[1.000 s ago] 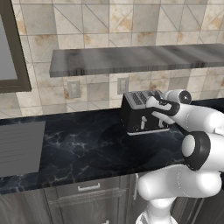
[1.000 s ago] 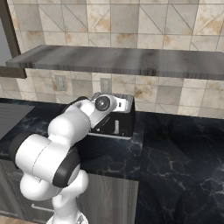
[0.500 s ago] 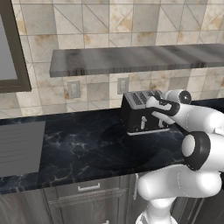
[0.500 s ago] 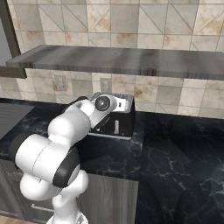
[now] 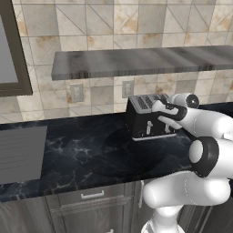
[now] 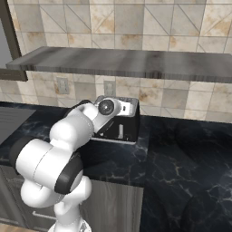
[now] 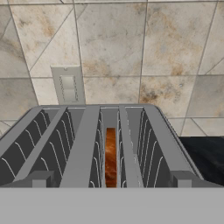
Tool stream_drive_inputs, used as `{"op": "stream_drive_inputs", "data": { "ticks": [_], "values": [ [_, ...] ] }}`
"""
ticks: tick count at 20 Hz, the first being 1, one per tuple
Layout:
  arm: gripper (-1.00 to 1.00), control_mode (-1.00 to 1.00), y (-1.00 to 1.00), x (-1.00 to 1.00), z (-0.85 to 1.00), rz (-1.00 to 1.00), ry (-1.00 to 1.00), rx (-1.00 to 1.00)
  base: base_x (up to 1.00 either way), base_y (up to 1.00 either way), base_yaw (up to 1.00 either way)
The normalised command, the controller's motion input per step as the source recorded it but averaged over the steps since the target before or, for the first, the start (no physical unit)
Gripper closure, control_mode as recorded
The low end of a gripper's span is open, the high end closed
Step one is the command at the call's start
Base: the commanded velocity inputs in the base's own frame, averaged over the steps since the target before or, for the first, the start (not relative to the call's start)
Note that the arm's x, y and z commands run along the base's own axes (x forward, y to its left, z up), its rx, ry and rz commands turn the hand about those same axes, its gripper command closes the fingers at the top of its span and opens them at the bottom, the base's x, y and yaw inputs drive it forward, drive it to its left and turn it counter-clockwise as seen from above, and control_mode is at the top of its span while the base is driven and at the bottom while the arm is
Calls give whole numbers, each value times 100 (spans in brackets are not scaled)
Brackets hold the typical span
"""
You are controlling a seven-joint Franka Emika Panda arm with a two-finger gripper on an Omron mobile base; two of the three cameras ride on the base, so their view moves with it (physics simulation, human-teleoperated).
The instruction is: Start the toaster. Once the lever pops up, take the bread to the plate on the dining counter.
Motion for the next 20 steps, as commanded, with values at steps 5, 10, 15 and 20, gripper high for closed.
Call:
{"op": "stream_drive_inputs", "data": {
  "ticks": [5, 10, 15, 20],
  "values": [
    [-100, -100, 0, 0, 0, 0, 0, 0, 0, 0, 0],
    [-100, -100, 0, 0, 0, 0, 0, 0, 0, 0, 0],
    [-100, -100, 0, 0, 0, 0, 0, 0, 0, 0, 0],
    [-100, -100, 0, 0, 0, 0, 0, 0, 0, 0, 0]
  ]
}}
